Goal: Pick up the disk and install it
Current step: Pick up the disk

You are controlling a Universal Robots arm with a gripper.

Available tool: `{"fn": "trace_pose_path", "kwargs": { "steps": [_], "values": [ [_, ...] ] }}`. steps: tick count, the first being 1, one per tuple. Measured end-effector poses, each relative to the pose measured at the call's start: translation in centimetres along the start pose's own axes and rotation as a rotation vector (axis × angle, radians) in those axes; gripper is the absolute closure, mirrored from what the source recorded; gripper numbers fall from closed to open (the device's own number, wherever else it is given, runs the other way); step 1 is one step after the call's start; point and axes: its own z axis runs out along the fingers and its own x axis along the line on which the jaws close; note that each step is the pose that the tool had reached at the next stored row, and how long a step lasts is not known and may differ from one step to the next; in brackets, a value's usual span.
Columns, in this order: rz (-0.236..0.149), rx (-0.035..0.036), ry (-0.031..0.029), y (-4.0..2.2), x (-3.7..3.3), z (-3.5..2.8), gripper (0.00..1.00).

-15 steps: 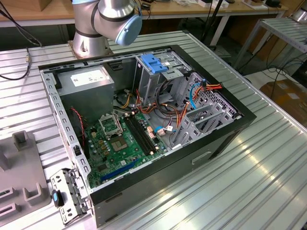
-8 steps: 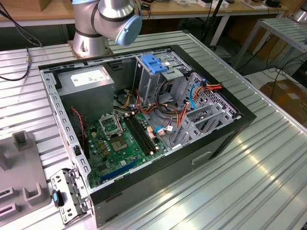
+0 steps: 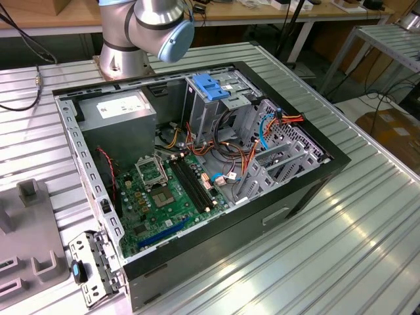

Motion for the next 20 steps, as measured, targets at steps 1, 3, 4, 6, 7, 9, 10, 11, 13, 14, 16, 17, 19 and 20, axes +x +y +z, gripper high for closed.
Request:
{"fn": "trace_pose_path", "kwargs": {
  "steps": [1,3,4,6,7,9,10,11,13,14,16,17,19,20],
  "values": [
    [-0.001,0.0,0.0,0.0,0.0,0.0,0.52],
    [-0.003,0.0,-0.0001,0.0,0.0,0.02,0.52],
    [-0.004,-0.0001,0.0,0.0,0.0,0.02,0.52],
    [-0.006,-0.0001,-0.0001,-0.01,-0.01,0.05,0.52],
    [-0.008,-0.0002,0.0,-0.01,0.0,0.06,0.52],
    [-0.01,-0.0002,0.0,-0.01,0.0,0.09,0.52],
    [-0.011,-0.0002,0.0,-0.01,0.0,0.09,0.52],
    [-0.011,-0.0003,0.0,-0.01,0.0,0.09,0.52],
    [-0.011,-0.0002,-0.0001,-0.01,0.0,0.1,0.52],
    [-0.011,-0.0002,0.0,-0.01,0.0,0.09,0.52],
    [-0.011,-0.0002,0.0,-0.01,0.0,0.1,0.52],
    [-0.011,-0.0002,0.0,-0.01,0.0,0.1,0.52],
    [-0.011,-0.0002,0.0,-0.01,0.0,0.1,0.52],
    [-0.011,-0.0002,0.0,-0.01,0.0,0.09,0.53]
  ]
}}
